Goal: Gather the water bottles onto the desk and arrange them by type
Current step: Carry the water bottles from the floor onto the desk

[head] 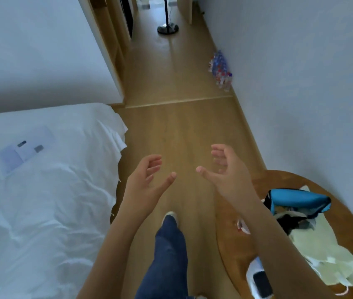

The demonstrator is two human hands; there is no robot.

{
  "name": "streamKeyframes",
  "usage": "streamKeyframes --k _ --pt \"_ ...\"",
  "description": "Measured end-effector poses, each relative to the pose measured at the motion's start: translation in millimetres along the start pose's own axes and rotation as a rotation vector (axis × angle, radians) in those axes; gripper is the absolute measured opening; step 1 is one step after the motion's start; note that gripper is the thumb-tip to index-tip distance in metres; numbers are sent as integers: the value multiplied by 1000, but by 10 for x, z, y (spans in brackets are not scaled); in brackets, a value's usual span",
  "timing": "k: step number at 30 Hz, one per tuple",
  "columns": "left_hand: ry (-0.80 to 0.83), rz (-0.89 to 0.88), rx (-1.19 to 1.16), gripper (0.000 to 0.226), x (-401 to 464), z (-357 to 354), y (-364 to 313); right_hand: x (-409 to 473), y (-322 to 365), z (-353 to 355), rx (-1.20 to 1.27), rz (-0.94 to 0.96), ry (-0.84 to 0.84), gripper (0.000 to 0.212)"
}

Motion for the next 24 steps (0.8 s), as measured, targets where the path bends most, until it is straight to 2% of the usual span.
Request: streamKeyframes --k 6,13,17,24 --pt "73 -31 20 57 1911 150 62 1640 165 -186 4 -69 -68 70" --pt "158 -76 1 54 3804 122 -229 3323 541 -117 36 -101 -149 69" --pt "200 -54 7 51 4825 -57 -344 4297 607 -7 57 -120 -156 68" --pt "174 -4 -16 45 6771 -537 -577 6377 554 260 41 -115 -108 70"
Point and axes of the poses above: each hand's wrist, its own x-axis towards the middle knuckle, its own z-axis out of the back of the hand, y = z × x, the point moved 1 cm from there along x, towards the middle knuckle, and after that the axes turned 8 degrees about x, right-handed, at the moved point
